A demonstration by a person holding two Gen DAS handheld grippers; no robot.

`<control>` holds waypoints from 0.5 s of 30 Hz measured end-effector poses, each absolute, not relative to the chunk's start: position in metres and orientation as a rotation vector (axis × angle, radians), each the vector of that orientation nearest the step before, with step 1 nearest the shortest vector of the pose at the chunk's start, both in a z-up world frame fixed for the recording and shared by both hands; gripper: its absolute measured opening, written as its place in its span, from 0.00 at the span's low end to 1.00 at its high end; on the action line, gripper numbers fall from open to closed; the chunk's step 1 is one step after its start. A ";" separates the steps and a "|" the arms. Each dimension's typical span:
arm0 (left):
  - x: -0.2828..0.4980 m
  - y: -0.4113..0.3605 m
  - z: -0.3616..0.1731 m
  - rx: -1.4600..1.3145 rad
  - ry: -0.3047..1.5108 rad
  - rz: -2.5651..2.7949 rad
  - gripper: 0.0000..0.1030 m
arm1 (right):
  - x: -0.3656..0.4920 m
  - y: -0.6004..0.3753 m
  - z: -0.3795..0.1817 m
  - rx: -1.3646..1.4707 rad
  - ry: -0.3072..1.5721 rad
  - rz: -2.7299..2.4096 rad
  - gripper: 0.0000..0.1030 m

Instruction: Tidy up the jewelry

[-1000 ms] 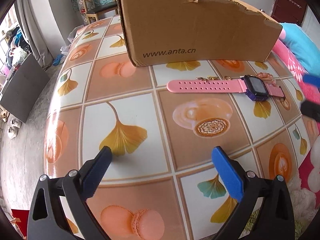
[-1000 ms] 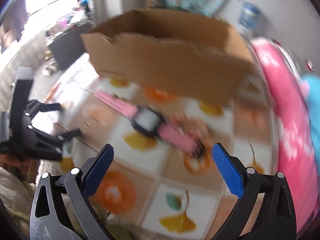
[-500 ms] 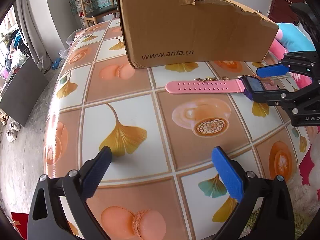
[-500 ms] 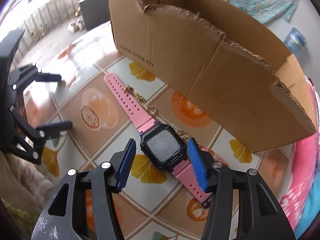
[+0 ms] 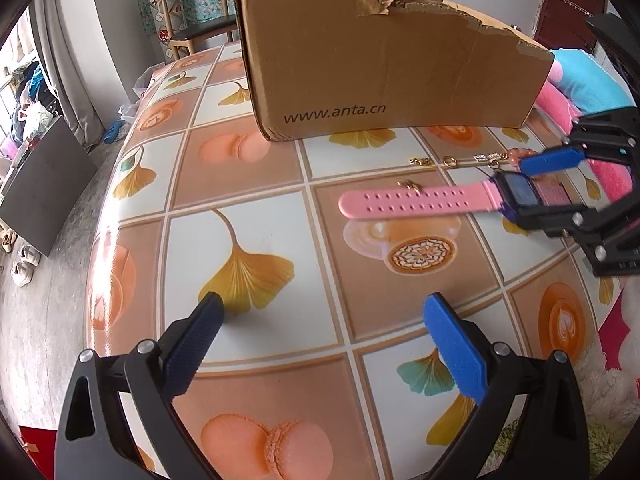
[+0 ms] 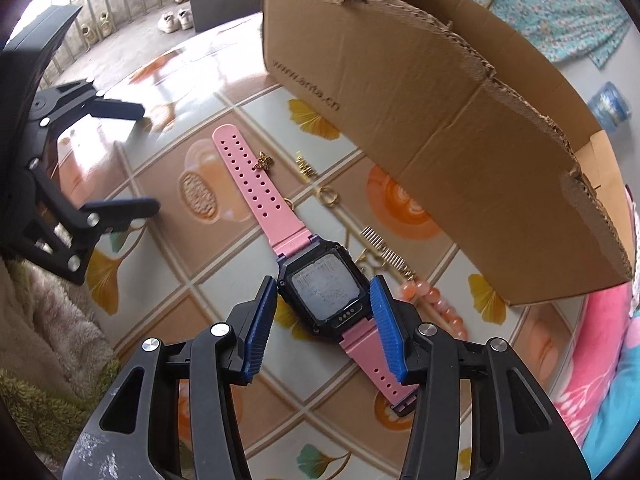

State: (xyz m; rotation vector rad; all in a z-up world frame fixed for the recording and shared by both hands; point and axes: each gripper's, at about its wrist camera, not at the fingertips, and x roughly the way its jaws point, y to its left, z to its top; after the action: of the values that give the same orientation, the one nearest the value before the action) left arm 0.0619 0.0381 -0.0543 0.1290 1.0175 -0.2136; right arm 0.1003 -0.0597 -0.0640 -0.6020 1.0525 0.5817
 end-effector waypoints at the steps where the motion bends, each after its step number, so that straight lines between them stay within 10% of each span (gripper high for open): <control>1: 0.062 0.038 -0.054 0.129 1.016 -0.213 0.95 | 0.098 -0.059 -0.063 -0.596 1.051 0.588 0.29; 3: 0.061 0.038 -0.054 0.128 1.015 -0.212 0.95 | 0.095 -0.059 -0.060 -0.570 1.074 0.590 0.10; 6: 0.061 0.038 -0.054 0.127 1.012 -0.210 0.95 | 0.091 -0.060 -0.060 -0.585 1.067 0.564 0.08; 15: 0.056 0.039 -0.054 0.122 1.002 -0.200 0.95 | 0.092 -0.051 -0.044 -0.478 0.990 0.594 0.31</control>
State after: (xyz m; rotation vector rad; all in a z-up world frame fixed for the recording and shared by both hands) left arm 0.0558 0.0393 -0.0540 0.1218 1.0018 -0.2005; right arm 0.0918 -0.0512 -0.0444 -0.4781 0.9901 0.5943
